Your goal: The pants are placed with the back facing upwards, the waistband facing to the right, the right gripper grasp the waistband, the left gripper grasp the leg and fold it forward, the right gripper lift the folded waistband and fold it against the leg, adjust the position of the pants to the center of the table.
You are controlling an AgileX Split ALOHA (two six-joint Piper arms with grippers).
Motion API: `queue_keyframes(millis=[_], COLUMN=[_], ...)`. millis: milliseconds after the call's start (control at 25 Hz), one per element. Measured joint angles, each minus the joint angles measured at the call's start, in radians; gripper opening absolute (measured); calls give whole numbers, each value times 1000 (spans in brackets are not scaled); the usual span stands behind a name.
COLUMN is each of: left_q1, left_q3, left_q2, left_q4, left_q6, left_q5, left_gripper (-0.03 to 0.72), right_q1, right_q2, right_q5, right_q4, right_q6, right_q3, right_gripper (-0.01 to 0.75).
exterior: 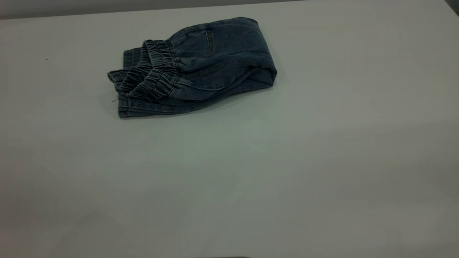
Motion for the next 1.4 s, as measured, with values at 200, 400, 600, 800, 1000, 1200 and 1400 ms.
queue_keyframes(millis=[200, 400, 600, 800, 1000, 1200, 1400], left_q1=[3, 227, 521, 572, 572, 572, 572], left_q3=[0, 0, 0, 0, 0, 0, 0], left_q2=[0, -2, -97, -239, -313, -320, -320], left_q4=[0, -4, -3, -2, -3, -3, -3], left_q6=[0, 0, -1, -2, -2, -3, -3], left_q5=[0, -1, -2, 2, 5, 11, 11], left_gripper=[379, 379, 379, 379, 379, 379, 379], right_q1=[0, 0, 0, 0, -28, -51, -53], right_q2=[0, 0, 0, 0, -11, -67, -71], right_q5=[0, 0, -1, -1, -1, -1, -1], right_q4=[0, 0, 0, 0, 1, 3, 9], right_q6=[0, 0, 0, 0, 0, 0, 0], right_q3=[0, 0, 0, 0, 0, 0, 0], right_gripper=[575, 575, 575, 575, 575, 575, 575])
